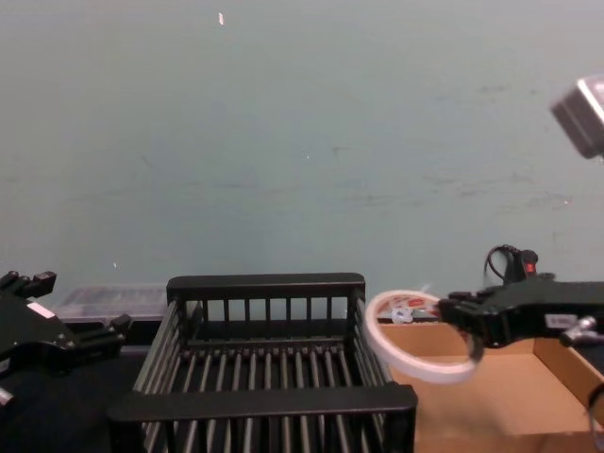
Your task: Pick up the white tape and place it into the black box , Pick up the silver tape and place it into the brown box.
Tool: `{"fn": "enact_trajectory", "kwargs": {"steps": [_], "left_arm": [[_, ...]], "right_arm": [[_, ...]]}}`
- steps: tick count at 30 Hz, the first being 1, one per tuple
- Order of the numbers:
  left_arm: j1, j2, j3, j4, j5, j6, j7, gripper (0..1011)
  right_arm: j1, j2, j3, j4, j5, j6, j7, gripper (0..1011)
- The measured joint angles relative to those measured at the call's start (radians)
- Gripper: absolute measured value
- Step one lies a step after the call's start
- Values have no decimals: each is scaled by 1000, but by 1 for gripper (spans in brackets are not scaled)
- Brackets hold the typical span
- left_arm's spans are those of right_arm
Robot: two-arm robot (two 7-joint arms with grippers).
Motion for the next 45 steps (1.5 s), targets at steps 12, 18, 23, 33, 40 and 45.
{"fn": "enact_trajectory", "kwargs": {"steps": [12,18,23,33,40,45], "left_arm": [[0,0,0,0,0,0,0,1001],[0,0,0,0,0,0,0,1001],[0,0,0,0,0,0,0,1002],[0,0,0,0,0,0,0,1001],[0,0,0,0,0,0,0,1001],[0,0,0,0,0,0,0,1001]], "right_arm": [[92,-68,-45,103,-36,-26,31,96],[144,-112,-71,172,-55,-41,43,96],[177,-145,-89,219,-67,-54,52,96],[212,-194,-109,282,-85,-81,56,96],[211,-191,-108,278,-84,-79,56,96],[210,-190,-107,275,-84,-77,56,96]]}}
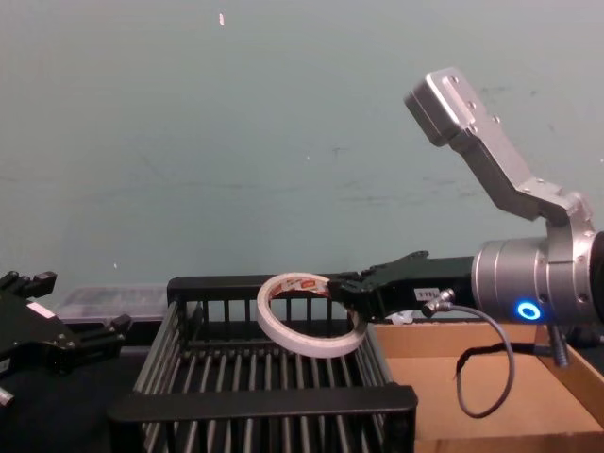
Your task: Pick up the white tape and place it into the black box , Pick up the silver tape and place it into the brown box.
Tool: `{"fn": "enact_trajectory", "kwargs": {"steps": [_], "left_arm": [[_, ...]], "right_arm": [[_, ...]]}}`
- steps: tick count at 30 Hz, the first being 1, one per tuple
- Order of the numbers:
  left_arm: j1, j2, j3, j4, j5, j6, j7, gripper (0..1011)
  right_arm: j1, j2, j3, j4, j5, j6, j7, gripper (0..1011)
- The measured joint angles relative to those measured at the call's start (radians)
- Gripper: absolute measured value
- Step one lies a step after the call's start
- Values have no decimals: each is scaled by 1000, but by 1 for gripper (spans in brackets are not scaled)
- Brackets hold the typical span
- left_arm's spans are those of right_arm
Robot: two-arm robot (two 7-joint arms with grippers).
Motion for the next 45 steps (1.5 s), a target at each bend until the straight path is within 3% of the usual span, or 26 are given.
{"fn": "enact_trajectory", "kwargs": {"steps": [3,6,11,14,17,30,34,45], "left_arm": [[0,0,0,0,0,0,0,1001],[0,0,0,0,0,0,0,1001],[0,0,0,0,0,0,0,1001],[0,0,0,0,0,0,0,1001],[0,0,0,0,0,0,0,1001],[0,0,0,0,0,0,0,1001],[0,0,0,0,0,0,0,1001],[0,0,0,0,0,0,0,1002]], "right_arm": [[-1,1,0,-1,0,1,0,107],[-1,1,1,-2,1,2,0,179],[-1,2,1,-3,2,3,-1,358],[-2,2,1,-3,2,3,-1,416],[-2,2,1,-4,2,3,-1,561],[-3,3,1,-5,3,4,-1,934],[-3,3,1,-5,3,4,-1,1002],[-24,13,20,-39,4,2,-13,1000]]}}
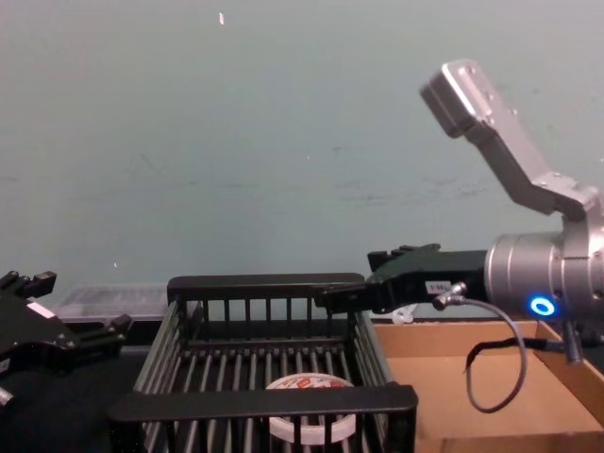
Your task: Pick up the white tape and place it into the black box , Pick up the silver tape and place it into the brown box.
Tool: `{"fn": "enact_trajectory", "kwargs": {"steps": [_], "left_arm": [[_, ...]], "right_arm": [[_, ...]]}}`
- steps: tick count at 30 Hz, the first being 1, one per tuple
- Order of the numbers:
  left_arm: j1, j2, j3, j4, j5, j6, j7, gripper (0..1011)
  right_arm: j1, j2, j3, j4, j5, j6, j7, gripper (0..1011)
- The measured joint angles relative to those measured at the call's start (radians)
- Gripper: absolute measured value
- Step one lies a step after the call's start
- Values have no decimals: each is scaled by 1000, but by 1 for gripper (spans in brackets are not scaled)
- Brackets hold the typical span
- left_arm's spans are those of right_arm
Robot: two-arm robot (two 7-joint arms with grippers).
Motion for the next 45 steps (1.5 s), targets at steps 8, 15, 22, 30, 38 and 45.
{"fn": "enact_trajectory", "kwargs": {"steps": [8,15,22,30,38,45], "left_arm": [[0,0,0,0,0,0,0,1001],[0,0,0,0,0,0,0,1001],[0,0,0,0,0,0,0,1001],[0,0,0,0,0,0,0,1001],[0,0,0,0,0,0,0,1001],[0,0,0,0,0,0,0,1001]], "right_arm": [[-71,56,31,-131,23,27,-1,1000],[-161,134,87,-269,74,64,-1,1000],[-248,218,131,-386,129,102,4,1000],[-333,311,158,-487,179,126,24,1000],[-417,390,168,-571,225,151,38,1000],[-460,431,159,-605,254,164,48,1000]]}}
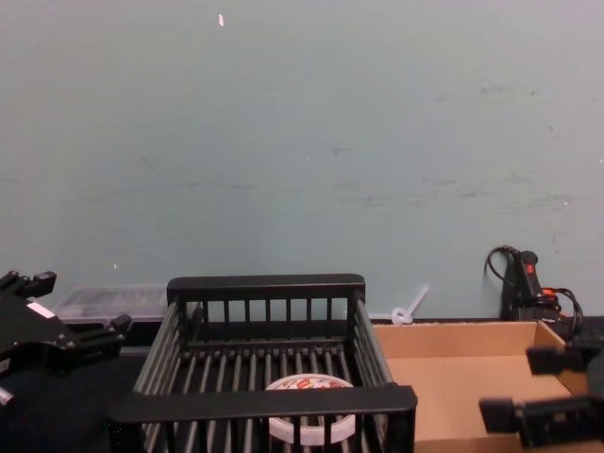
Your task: Pick up the white tape and place it into the black box , Pick up the silver tape and place it into the brown box.
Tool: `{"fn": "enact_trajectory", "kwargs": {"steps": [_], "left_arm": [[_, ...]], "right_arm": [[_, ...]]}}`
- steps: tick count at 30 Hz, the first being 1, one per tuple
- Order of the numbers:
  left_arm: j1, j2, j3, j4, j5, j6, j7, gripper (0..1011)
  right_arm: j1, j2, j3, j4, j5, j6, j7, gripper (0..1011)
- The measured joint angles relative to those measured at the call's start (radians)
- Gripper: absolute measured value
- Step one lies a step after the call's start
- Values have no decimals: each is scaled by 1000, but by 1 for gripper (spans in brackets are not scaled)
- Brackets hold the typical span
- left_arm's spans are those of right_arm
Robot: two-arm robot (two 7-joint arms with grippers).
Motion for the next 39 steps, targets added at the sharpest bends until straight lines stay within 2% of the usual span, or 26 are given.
{"fn": "enact_trajectory", "kwargs": {"steps": [8,22,31,39], "left_arm": [[0,0,0,0,0,0,0,1002],[0,0,0,0,0,0,0,1001],[0,0,0,0,0,0,0,1001],[0,0,0,0,0,0,0,1001]], "right_arm": [[-7,30,-38,-3,11,3,20,1000],[53,59,-148,34,-5,43,63,1000],[90,57,-205,68,-25,66,79,1000],[113,42,-232,95,-35,68,83,1000]]}}
